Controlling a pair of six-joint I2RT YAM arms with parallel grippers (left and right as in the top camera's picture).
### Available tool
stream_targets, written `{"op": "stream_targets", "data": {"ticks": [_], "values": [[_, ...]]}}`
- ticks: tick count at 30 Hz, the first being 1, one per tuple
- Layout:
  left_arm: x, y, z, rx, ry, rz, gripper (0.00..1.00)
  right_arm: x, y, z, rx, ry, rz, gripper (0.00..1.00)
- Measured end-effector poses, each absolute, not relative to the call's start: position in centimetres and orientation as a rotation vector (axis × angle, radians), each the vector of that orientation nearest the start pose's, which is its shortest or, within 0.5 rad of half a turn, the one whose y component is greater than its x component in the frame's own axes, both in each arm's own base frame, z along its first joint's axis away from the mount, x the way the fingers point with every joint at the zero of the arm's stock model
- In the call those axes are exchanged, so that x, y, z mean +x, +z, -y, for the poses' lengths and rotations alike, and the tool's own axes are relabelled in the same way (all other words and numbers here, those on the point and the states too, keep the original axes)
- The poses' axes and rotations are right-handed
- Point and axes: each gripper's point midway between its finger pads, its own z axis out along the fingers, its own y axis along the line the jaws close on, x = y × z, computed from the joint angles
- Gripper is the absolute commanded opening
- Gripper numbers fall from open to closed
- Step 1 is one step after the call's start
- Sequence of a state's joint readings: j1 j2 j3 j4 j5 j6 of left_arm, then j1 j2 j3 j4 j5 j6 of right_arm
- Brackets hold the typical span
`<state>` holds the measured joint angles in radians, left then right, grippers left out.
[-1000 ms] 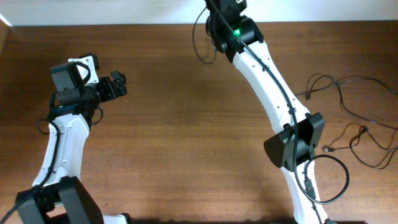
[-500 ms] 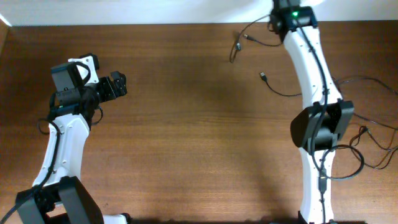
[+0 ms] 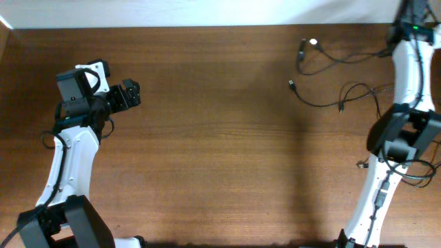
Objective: Untangle cables
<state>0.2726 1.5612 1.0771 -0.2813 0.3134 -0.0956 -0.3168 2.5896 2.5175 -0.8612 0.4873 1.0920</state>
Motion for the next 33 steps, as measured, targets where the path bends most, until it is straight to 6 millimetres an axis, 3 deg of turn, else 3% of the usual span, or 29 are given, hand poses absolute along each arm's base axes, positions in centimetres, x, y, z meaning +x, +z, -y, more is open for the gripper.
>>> {"op": "stream_targets", "data": {"ticks": [3, 4, 5, 6, 7, 9, 14, 18, 23, 25, 27, 28, 29, 31, 33], "values": [[43.2, 15.2, -6.6, -0.269, -0.275, -2.29, 0.99, 54.7, 11.0, 31.2, 1.753, -0.29, -1.636, 0.04], [43.2, 15.2, -6.6, -0.269, -0.275, -2.29, 0.99, 54.0, 10.9, 32.3, 1.773, -0.299, -1.62, 0.08], [43.2, 15.2, -6.6, -0.269, -0.275, -2.29, 0.99, 53.5, 10.9, 33.1, 1.785, -0.305, -1.609, 0.22], [43.2, 15.2, -6.6, -0.269, -0.275, -2.29, 0.99, 53.0, 10.9, 33.9, 1.798, -0.312, -1.597, 0.48], [43.2, 15.2, -6.6, -0.268, -0.275, -2.29, 0.99, 52.7, 10.9, 34.3, 1.805, -0.316, -1.592, 0.56], [43.2, 15.2, -6.6, -0.268, -0.275, -2.29, 0.99, 52.5, 10.9, 34.5, 1.809, -0.32, -1.592, 0.7], [43.2, 15.2, -6.6, -0.269, -0.275, -2.29, 0.99, 52.1, 10.4, 34.1, 1.82, -0.325, -1.626, 0.82], [43.2, 15.2, -6.6, -0.269, -0.275, -2.29, 0.99, 53.2, 9.7, 32.8, 1.692, -0.264, -1.827, 0.96], [43.2, 15.2, -6.6, -0.269, -0.275, -2.29, 0.99, 55.7, 9.3, 29.1, 1.394, -0.051, -2.129, 0.96], [43.2, 15.2, -6.6, -0.269, -0.275, -2.29, 0.99, 56.8, 11.0, 27.4, 1.222, -0.012, -2.203, 0.99], [43.2, 15.2, -6.6, -0.269, -0.275, -2.29, 0.99, 57.9, 14.3, 24.4, 1.024, -0.003, -2.246, 0.99], [43.2, 15.2, -6.6, -0.269, -0.275, -2.29, 0.99, 58.8, 17.4, 21.2, 0.867, 0.004, -2.26, 0.99], [43.2, 15.2, -6.6, -0.268, -0.275, -2.29, 0.99, 59.3, 19.2, 18.9, 0.783, 0.017, -2.264, 0.99], [43.2, 15.2, -6.6, -0.269, -0.275, -2.29, 0.99, 59.7, 22.1, 14.2, 0.615, 0.032, -2.28, 0.99], [43.2, 15.2, -6.6, -0.269, -0.275, -2.29, 0.99, 59.9, 24.7, 7.5, 0.412, 0.064, -2.297, 0.99]]}}
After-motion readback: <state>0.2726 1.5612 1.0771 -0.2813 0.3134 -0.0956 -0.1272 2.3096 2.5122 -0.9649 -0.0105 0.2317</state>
